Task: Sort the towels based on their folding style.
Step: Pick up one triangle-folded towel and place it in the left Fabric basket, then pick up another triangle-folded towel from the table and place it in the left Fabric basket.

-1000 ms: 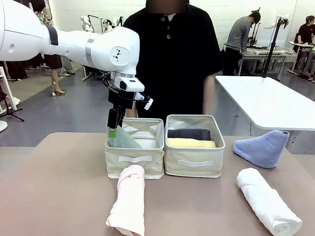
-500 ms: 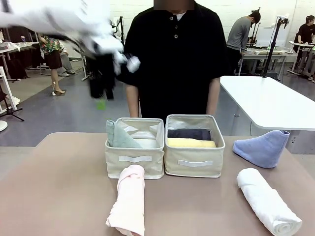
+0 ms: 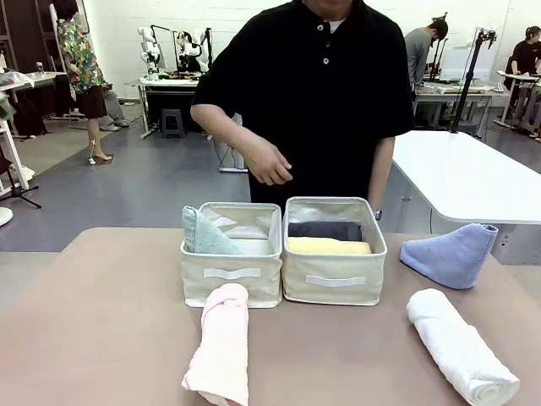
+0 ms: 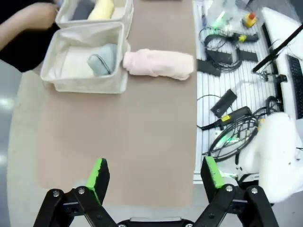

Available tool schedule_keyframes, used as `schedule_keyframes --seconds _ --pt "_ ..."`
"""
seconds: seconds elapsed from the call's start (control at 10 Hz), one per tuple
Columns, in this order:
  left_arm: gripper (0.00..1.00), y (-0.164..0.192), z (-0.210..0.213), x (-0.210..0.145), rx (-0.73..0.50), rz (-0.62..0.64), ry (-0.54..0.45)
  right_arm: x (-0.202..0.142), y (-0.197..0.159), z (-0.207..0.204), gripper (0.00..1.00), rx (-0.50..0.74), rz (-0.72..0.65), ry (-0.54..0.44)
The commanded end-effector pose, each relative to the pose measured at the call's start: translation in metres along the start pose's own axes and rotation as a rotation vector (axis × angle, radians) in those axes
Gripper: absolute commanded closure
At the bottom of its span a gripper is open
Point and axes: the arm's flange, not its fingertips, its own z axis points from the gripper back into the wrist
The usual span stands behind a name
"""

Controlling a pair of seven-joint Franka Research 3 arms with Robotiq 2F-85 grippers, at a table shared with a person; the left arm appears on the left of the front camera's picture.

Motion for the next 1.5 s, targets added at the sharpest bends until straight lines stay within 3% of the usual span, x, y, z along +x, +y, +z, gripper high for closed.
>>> schedule_keyframes --seconds 0.0,0.1,0.2,0.8,1.0,1.2,1.4 --pt "0.00 0.029 -0.011 -0.006 -0.043 0.049 -0.045 0.002 -0.001 0.000 0.00 0.014 0.017 -0.025" --pt "0.00 0.031 -0.021 0.003 -0.053 0.041 0.001 0.002 -0.001 0.000 0.00 0.014 0.017 -0.025" --pt "0.00 0.007 0.000 -0.026 -0.021 0.040 -0.025 0.002 -0.001 0.000 0.00 0.014 0.017 -0.025" --pt "0.00 0.009 0.002 -0.026 -0.021 0.057 -0.016 0.002 -0.001 0.000 0.00 0.014 0.017 -0.025" --pt "0.00 0.033 0.034 -0.057 0.099 0.102 -0.304 0.002 -0.001 0.000 0.00 0.014 0.017 -0.025" --pt "0.00 0.039 0.057 -0.095 0.124 0.129 -0.501 0.002 -0.001 0.000 0.00 0.014 0.017 -0.025" --pt "0.00 0.040 0.069 -0.132 0.149 0.133 -0.581 0.002 -0.001 0.000 0.00 0.014 0.017 -0.025"
